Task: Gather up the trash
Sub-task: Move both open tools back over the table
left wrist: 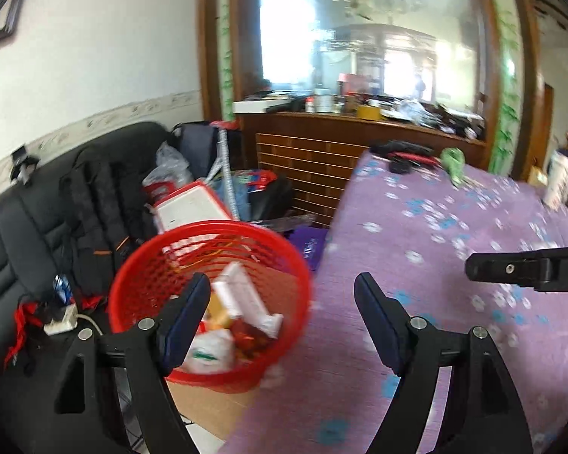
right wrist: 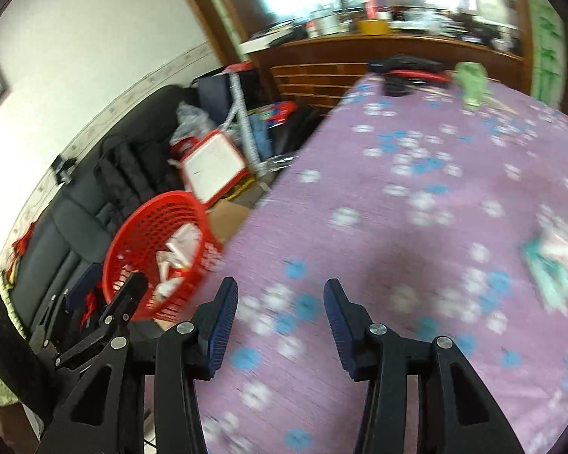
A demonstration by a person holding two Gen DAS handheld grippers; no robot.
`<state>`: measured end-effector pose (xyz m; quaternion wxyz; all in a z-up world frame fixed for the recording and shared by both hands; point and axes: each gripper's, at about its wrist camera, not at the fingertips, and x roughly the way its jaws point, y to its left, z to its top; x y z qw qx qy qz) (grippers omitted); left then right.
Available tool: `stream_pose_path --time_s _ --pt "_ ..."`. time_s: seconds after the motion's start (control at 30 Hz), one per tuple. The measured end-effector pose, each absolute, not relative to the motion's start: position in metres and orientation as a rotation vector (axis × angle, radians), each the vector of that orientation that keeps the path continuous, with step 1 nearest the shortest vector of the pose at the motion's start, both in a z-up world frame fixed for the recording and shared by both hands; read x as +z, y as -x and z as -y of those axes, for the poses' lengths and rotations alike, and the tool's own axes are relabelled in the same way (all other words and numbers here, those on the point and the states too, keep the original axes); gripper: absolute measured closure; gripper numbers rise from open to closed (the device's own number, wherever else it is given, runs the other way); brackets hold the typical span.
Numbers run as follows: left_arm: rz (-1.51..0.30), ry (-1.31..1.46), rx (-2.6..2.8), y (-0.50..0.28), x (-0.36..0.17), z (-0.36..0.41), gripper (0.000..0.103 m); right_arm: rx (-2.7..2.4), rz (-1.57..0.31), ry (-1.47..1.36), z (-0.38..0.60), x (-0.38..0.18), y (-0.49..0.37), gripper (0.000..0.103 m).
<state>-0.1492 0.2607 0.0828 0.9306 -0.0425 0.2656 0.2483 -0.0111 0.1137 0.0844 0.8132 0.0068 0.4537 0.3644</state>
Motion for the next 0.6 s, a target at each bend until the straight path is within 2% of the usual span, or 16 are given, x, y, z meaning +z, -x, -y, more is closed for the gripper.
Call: stream_pose_path --time_s 0.6 --pt "-0.581 -0.205 0.245 0.105 0.083 -0.076 0.025 0.516 -0.95 -0.227 0.088 0.077 0.002 0.05"
